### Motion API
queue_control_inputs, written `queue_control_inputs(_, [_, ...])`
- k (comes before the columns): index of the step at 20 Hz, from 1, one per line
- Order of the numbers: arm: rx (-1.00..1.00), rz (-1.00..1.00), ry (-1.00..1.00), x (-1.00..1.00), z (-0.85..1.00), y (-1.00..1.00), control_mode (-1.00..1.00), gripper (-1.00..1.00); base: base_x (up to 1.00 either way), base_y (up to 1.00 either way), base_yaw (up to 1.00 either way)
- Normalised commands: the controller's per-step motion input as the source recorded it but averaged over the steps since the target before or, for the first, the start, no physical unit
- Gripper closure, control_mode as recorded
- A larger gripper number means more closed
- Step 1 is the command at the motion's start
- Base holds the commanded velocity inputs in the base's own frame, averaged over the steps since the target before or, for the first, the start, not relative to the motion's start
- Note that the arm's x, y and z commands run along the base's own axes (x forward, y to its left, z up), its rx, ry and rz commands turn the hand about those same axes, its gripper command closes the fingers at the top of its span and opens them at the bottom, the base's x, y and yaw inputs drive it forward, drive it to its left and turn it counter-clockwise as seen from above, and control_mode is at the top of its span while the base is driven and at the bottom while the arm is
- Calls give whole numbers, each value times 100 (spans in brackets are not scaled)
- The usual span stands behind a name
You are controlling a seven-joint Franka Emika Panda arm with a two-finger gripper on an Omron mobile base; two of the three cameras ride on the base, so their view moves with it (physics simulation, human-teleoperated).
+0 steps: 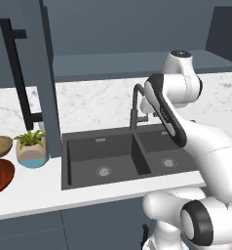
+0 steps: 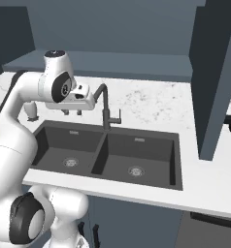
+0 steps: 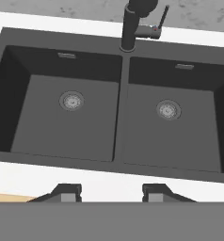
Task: Pick up the bowls on the counter and stack them on top of one another in the open cabinet. Place the smaller bowl on top of the larger bowl.
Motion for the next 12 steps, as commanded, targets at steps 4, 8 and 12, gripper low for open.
queue_control_inputs(4, [0, 0, 2, -4, -13, 1, -100, -100, 0, 0, 0])
queue_control_inputs(8, [0, 0, 8, -10, -14, 39, -100, -100, 0, 0, 0])
queue_control_inputs(12, [7, 0, 3, -21, -9, 59, -100, -100, 0, 0, 0])
